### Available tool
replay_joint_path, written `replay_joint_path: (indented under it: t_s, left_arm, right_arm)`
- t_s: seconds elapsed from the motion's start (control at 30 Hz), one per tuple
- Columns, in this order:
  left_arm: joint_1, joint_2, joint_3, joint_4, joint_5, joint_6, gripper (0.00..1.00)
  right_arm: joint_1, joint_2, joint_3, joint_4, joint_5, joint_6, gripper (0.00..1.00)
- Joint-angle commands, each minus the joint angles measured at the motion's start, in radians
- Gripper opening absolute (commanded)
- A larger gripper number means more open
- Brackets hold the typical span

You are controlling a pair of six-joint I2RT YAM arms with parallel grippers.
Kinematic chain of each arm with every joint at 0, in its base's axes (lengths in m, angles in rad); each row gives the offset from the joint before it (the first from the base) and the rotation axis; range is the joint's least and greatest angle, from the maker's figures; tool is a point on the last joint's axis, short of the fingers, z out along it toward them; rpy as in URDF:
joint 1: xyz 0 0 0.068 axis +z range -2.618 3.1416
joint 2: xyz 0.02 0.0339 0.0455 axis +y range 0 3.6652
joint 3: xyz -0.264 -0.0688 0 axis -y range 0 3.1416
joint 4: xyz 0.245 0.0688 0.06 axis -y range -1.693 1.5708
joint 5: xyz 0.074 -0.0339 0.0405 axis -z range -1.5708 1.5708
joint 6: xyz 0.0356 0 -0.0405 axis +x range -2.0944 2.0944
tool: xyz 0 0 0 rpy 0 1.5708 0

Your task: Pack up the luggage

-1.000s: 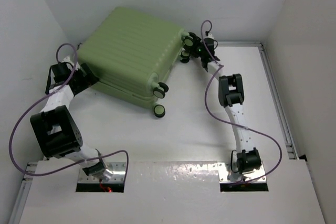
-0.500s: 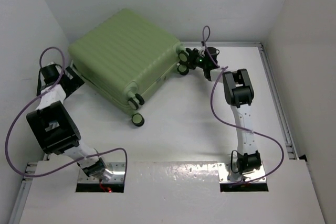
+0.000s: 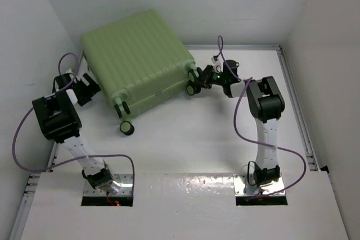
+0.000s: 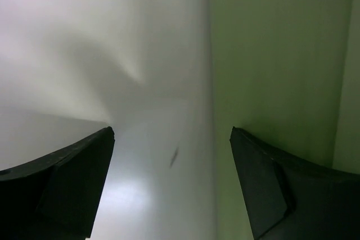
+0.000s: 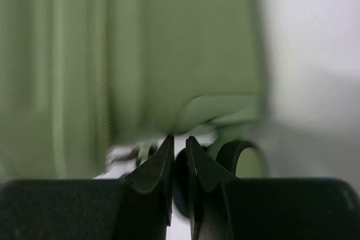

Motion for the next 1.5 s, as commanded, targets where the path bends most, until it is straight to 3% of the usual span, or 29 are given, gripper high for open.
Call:
replay_joint_path:
  t_s: [0.0, 0.1, 0.3, 0.4, 0.43, 0.5, 0.67, 0.83, 0.93, 0.97, 1.07, 1.2, 1.23, 1.47]
  left_arm:
    - [-0.237, 0.131, 0.153, 0.063, 0.326, -0.057, 0.92]
    - [-0.305, 0.191, 0.249, 0.077, 0.338, -0.057, 0.92]
    - [-0.324, 0.230, 0.309, 0.044, 0.303, -0.079, 0.92]
    - [-0.298, 0.190, 0.268, 0.034, 0.253, -0.088, 0.92]
    - [-0.298, 0.178, 0.258, 0.034, 0.231, -0.088, 0.92]
    - [-0.264, 0.144, 0.236, 0.034, 0.203, -0.088, 0.92]
    - [-0.213, 0.012, 0.114, 0.016, 0.110, -0.054, 0.96]
    - [-0.193, -0.118, 0.018, 0.016, 0.068, 0.003, 0.97]
    - [-0.193, -0.193, -0.034, 0.016, 0.048, 0.021, 0.97]
    - [-0.193, -0.210, -0.048, 0.016, 0.048, 0.030, 0.97]
    - [-0.203, -0.264, -0.089, 0.026, 0.028, 0.052, 0.97]
    - [-0.203, -0.321, -0.103, 0.027, -0.005, 0.072, 0.97]
    - [-0.203, -0.330, -0.114, 0.017, -0.018, 0.082, 0.97]
    - [-0.203, -0.440, -0.170, 0.017, -0.059, 0.125, 0.97]
  right_arm:
    - [0.063, -0.132, -0.076, 0.087, -0.179, -0.022, 0.14]
    - [0.063, -0.253, -0.197, 0.101, -0.185, -0.036, 0.14]
    - [0.038, -0.449, -0.365, 0.021, -0.158, -0.140, 0.14]
    - [0.018, -0.567, -0.408, -0.121, -0.107, -0.265, 0.17]
    - [0.012, -0.621, -0.423, -0.263, -0.091, -0.299, 0.18]
    - [-0.017, -0.704, -0.451, -0.382, -0.013, -0.419, 0.21]
    - [-0.146, -0.968, -0.508, -0.678, 0.248, -0.555, 0.40]
    - [-0.190, -1.094, -0.359, -0.893, 0.266, -0.602, 0.66]
    - [-0.149, -1.062, -0.199, -1.027, 0.264, -0.586, 0.73]
    - [-0.138, -1.046, -0.168, -1.052, 0.278, -0.585, 0.82]
    - [-0.053, -0.974, -0.060, -1.183, 0.367, -0.608, 0.92]
    - [0.039, -0.885, 0.024, -1.232, 0.595, -0.681, 0.99]
    - [0.081, -0.841, 0.069, -1.246, 0.711, -0.736, 0.99]
    - [0.150, -0.665, 0.195, -1.297, 0.893, -0.868, 1.00]
